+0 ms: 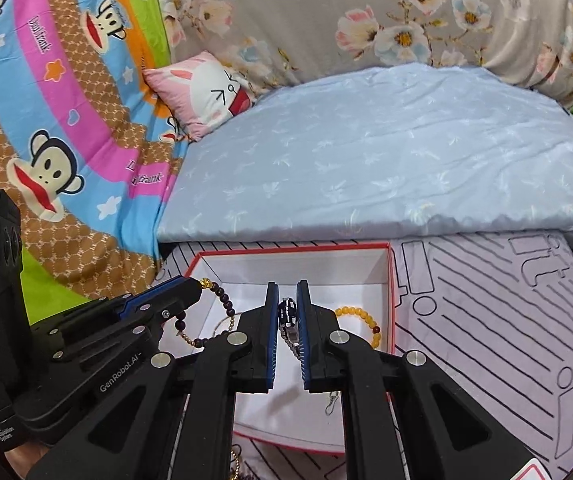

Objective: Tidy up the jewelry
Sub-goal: 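Carry the bracelet and watch into the red box and open both tools, then withdraw both open tools from the box back over the jewelry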

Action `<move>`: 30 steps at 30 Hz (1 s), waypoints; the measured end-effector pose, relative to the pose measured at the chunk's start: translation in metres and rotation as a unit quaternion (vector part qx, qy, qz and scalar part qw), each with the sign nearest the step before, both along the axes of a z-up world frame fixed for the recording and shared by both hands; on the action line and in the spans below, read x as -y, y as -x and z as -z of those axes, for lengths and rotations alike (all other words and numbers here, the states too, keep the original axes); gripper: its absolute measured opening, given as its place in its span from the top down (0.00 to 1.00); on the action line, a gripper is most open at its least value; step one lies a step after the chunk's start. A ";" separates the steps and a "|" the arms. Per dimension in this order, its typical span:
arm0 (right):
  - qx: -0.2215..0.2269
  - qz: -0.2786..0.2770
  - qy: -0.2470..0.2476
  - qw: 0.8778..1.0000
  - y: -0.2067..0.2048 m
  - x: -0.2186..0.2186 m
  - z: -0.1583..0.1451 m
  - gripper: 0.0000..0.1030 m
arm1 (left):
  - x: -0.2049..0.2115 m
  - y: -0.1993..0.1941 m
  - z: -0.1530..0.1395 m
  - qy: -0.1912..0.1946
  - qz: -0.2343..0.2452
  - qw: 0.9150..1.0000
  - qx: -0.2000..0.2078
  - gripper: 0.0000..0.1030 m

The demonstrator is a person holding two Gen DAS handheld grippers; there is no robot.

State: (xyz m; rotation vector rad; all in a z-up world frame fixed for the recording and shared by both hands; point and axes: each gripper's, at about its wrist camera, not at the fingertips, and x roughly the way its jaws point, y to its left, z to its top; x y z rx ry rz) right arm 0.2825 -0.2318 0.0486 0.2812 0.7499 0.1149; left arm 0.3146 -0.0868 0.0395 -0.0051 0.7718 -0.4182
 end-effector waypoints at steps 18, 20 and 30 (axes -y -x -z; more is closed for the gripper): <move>-0.025 -0.002 0.013 1.000 -0.014 -0.007 0.037 0.81 | 0.004 -0.023 0.037 -0.006 -0.015 1.000 -0.027 0.62; -0.015 0.005 0.019 1.000 -0.008 -0.006 0.030 0.71 | 0.000 -0.019 0.033 -0.004 -0.017 1.000 -0.020 0.58; 0.005 0.012 0.047 0.999 0.050 -0.012 0.008 0.64 | -0.028 0.017 0.013 -0.004 -0.037 0.999 -0.006 0.56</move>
